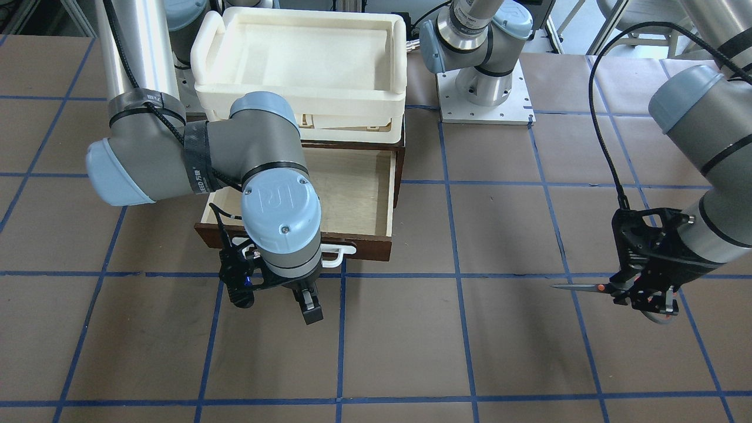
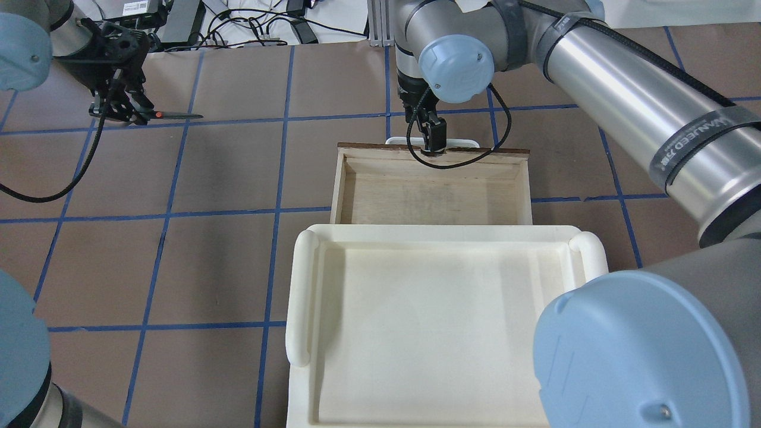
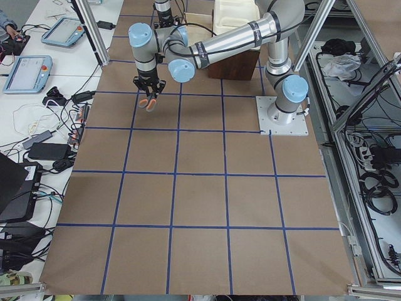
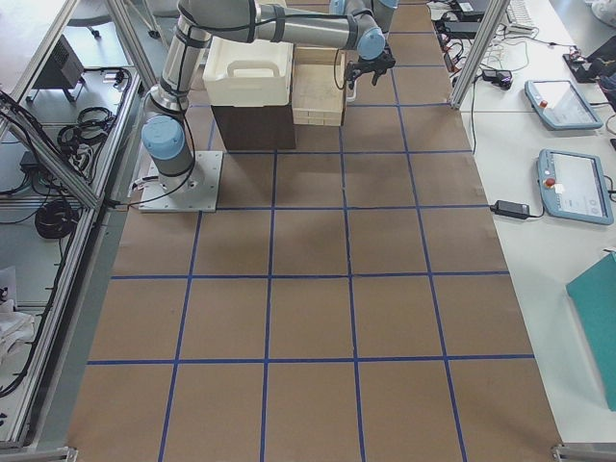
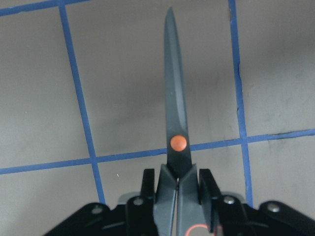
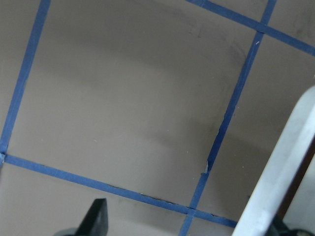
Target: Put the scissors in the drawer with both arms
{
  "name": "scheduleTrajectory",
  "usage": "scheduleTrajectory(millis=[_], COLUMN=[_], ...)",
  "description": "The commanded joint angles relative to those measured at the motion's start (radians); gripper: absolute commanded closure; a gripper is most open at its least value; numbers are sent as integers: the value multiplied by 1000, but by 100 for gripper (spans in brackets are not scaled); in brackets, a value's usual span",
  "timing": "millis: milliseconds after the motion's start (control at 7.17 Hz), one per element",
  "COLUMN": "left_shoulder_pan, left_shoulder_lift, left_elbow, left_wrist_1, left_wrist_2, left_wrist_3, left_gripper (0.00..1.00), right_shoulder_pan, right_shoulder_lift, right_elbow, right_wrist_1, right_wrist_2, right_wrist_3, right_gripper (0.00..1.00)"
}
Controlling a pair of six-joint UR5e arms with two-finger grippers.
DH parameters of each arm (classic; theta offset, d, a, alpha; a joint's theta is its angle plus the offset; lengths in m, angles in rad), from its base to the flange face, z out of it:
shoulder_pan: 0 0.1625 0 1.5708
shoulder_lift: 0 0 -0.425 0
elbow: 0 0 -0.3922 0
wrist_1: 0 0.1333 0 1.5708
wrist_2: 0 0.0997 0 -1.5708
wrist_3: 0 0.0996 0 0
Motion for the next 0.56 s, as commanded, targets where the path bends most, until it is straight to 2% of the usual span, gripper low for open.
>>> scheduleTrajectory(millis=[0,418], left_shoulder_pan=[0,2], left_shoulder_lift=[0,-1], left_elbow=[-1,-1], left_wrist_1=[0,-3], left_wrist_2=[0,0], left_wrist_3=[0,0], left_gripper=[100,100], right_shoulder_pan=[4,4], right_shoulder_lift=[-2,-1], right_elbow=[7,13], right_wrist_1=[3,3], right_wrist_2=[7,5], right_wrist_3=[18,23], right_gripper=[1,1])
